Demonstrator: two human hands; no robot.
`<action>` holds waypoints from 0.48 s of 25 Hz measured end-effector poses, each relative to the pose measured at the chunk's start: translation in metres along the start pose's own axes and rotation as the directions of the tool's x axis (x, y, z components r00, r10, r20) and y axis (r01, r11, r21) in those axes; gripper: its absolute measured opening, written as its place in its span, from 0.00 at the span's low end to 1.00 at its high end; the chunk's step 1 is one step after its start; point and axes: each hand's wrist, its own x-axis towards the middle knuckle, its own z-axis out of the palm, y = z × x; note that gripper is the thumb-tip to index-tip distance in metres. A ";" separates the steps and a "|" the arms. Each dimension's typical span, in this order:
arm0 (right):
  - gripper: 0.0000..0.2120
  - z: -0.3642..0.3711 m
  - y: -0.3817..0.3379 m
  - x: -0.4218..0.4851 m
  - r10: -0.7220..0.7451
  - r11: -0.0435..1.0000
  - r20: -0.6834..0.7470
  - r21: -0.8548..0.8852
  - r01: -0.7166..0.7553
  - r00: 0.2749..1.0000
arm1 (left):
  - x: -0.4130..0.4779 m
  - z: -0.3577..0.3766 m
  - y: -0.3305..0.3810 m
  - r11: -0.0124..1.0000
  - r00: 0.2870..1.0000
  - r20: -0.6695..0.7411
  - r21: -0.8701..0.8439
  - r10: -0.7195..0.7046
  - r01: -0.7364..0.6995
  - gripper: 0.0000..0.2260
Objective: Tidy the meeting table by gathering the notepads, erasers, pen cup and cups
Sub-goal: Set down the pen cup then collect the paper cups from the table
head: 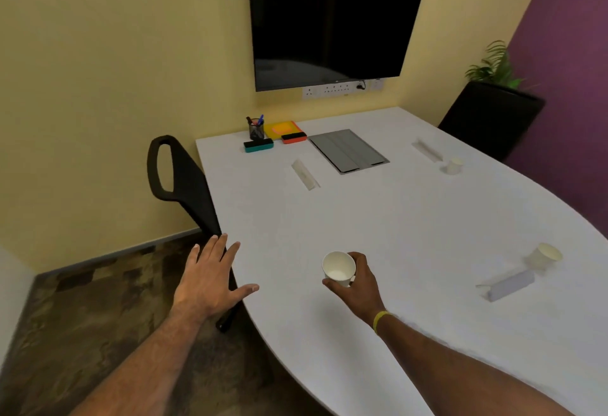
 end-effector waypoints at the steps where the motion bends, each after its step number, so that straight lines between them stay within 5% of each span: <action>1: 0.32 0.008 -0.003 0.011 0.009 1.000 -0.026 -0.007 -0.009 1.000 | 0.019 0.002 -0.009 1.000 1.000 -0.001 -0.004 0.020 -0.020 0.49; 12: 0.31 0.087 0.027 0.220 0.174 0.985 -0.222 0.051 -0.167 0.959 | 0.264 0.059 -0.043 0.951 0.948 0.090 0.017 0.305 -0.308 0.48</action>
